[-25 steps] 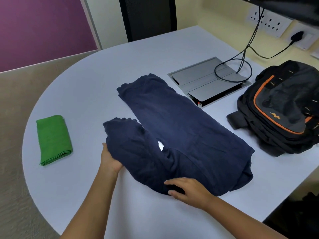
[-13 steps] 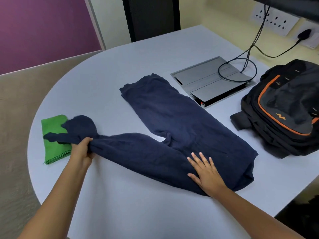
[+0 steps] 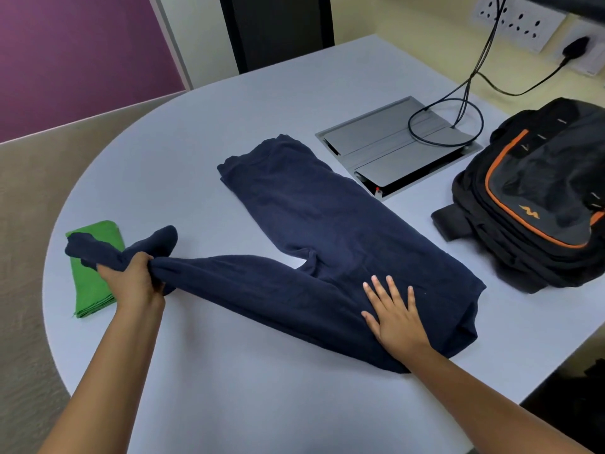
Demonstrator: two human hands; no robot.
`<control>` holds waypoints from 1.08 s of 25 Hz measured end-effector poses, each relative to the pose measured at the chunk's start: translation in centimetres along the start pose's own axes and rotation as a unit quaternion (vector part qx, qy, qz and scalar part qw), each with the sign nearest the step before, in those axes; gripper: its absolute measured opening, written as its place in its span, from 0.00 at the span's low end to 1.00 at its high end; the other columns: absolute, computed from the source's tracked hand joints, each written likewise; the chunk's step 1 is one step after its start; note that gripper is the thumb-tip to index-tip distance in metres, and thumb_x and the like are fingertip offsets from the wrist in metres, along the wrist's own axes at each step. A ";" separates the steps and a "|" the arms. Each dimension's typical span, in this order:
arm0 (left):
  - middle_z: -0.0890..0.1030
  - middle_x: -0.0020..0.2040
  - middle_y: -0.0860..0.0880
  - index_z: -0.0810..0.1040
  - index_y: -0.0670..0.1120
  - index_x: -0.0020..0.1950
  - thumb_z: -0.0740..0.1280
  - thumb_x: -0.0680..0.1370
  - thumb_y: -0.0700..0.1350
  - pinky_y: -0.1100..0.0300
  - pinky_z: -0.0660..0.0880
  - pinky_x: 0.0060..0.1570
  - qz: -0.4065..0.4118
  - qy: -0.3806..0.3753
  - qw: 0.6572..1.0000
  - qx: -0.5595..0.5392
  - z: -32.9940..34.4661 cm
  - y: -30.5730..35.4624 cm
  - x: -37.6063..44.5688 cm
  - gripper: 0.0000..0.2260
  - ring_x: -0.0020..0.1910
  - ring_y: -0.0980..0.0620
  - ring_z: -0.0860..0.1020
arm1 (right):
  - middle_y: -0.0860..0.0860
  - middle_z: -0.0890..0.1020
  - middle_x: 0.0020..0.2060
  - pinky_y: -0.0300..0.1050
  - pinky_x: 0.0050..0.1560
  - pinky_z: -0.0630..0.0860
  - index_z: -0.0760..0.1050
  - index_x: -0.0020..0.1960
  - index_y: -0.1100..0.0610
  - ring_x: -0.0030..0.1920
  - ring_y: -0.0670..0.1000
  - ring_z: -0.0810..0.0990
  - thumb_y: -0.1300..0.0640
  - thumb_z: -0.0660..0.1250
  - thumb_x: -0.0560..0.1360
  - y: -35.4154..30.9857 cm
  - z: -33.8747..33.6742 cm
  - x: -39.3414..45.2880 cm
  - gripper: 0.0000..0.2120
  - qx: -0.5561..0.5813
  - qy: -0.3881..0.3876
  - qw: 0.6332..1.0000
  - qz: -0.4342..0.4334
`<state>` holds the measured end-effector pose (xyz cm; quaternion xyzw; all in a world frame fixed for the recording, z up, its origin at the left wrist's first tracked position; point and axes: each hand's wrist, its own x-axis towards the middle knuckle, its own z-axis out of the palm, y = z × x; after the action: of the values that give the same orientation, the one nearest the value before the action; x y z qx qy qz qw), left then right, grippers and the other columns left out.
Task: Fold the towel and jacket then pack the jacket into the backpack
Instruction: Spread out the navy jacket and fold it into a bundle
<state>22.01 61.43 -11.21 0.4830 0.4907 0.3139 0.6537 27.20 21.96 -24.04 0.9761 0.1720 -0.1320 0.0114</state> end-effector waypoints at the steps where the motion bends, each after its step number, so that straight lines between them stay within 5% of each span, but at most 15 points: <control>1: 0.73 0.54 0.48 0.57 0.47 0.73 0.58 0.74 0.33 0.62 0.73 0.32 -0.002 0.010 1.000 0.003 0.1 0.4 -0.2 0.29 0.41 0.57 0.75 | 0.51 0.70 0.70 0.60 0.68 0.50 0.62 0.72 0.52 0.72 0.54 0.58 0.39 0.35 0.79 0.0 -0.1 -0.1 0.30 0.003 -0.006 1.000 0.003; 5: 0.76 0.41 0.45 0.63 0.42 0.70 0.68 0.59 0.39 0.60 0.75 0.31 -0.039 0.035 0.999 -0.009 3.4 2.9 -0.5 0.39 0.33 0.52 0.76 | 0.50 0.72 0.68 0.59 0.67 0.50 0.62 0.71 0.51 0.71 0.54 0.59 0.40 0.35 0.80 0.2 0.2 -0.4 0.29 0.007 0.000 1.000 -0.006; 8: 0.72 0.36 0.49 0.61 0.38 0.71 0.66 0.70 0.37 0.63 0.74 0.29 -0.019 -0.046 0.999 0.004 7.7 4.8 -2.3 0.30 0.31 0.55 0.73 | 0.49 0.71 0.69 0.58 0.69 0.50 0.63 0.71 0.51 0.73 0.53 0.57 0.39 0.33 0.79 0.4 0.4 -0.3 0.32 0.038 -0.005 0.999 -0.018; 12: 0.77 0.61 0.41 0.65 0.33 0.68 0.61 0.77 0.37 0.66 0.78 0.36 -0.040 -0.160 0.986 -0.030 16.5 7.4 -4.9 0.20 0.41 0.53 0.78 | 0.40 0.48 0.74 0.52 0.72 0.34 0.54 0.75 0.44 0.74 0.40 0.44 0.30 0.27 0.70 0.8 -0.9 -0.4 0.40 0.191 0.032 0.981 -0.027; 16: 0.74 0.63 0.43 0.54 0.42 0.75 0.62 0.80 0.44 0.57 0.78 0.52 -0.026 -0.307 0.948 -0.073 23.6 7.5 -7.5 0.27 0.56 0.49 0.78 | 0.42 0.64 0.72 0.45 0.74 0.35 0.65 0.70 0.47 0.66 0.32 0.60 0.50 0.48 0.82 1.1 -3.9 0.1 0.19 0.430 0.071 0.897 0.072; 18: 0.78 0.57 0.47 0.63 0.47 0.69 0.60 0.80 0.49 0.57 0.77 0.51 -0.006 -0.361 0.932 0.001 24.5 5.0 -8.3 0.18 0.52 0.51 0.78 | 0.42 0.73 0.66 0.46 0.75 0.40 0.69 0.68 0.48 0.66 0.35 0.64 0.48 0.47 0.82 1.5 -4.7 0.6 0.20 0.454 0.105 0.877 0.115; 20: 0.79 0.47 0.51 0.73 0.49 0.53 0.60 0.80 0.51 0.59 0.76 0.46 0.017 -0.365 0.924 0.111 23.3 1.1 -8.3 0.07 0.48 0.50 0.78 | 0.40 0.79 0.56 0.52 0.74 0.53 0.70 0.67 0.47 0.62 0.42 0.72 0.39 0.46 0.78 1.5 -5.2 1.0 0.25 0.472 0.113 0.865 0.130; 22: 0.77 0.42 0.50 0.74 0.48 0.45 0.64 0.78 0.50 0.58 0.73 0.40 0.048 -0.339 0.910 0.236 21.1 -3.4 -7.4 0.07 0.46 0.43 0.77 | 0.41 0.80 0.51 0.53 0.69 0.62 0.67 0.68 0.48 0.56 0.44 0.76 0.36 0.53 0.75 1.0 -5.6 1.3 0.27 0.470 0.063 0.872 0.123; 24: 0.77 0.51 0.45 0.73 0.43 0.55 0.69 0.74 0.52 0.52 0.75 0.49 0.068 -0.316 0.860 0.394 18.4 -7.5 -6.5 0.16 0.55 0.38 0.76 | 0.44 0.78 0.57 0.50 0.67 0.62 0.61 0.72 0.49 0.59 0.45 0.75 0.37 0.59 0.75 0.6 -5.0 1.6 0.30 0.364 0.004 0.926 0.099; 27: 0.59 0.75 0.41 0.57 0.41 0.74 0.67 0.74 0.58 0.47 0.64 0.68 0.099 -0.369 0.699 0.605 15.1 -12.4 -7.5 0.37 0.70 0.40 0.64 | 0.44 0.77 0.59 0.45 0.61 0.60 0.61 0.71 0.48 0.60 0.45 0.74 0.41 0.59 0.77 1.0 -3.7 2.2 0.25 0.238 0.015 0.969 0.059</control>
<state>33.06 45.76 -19.59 0.8975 0.2438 -0.1908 0.3140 30.44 21.95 -21.08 0.9610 0.0779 -0.1533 -0.2165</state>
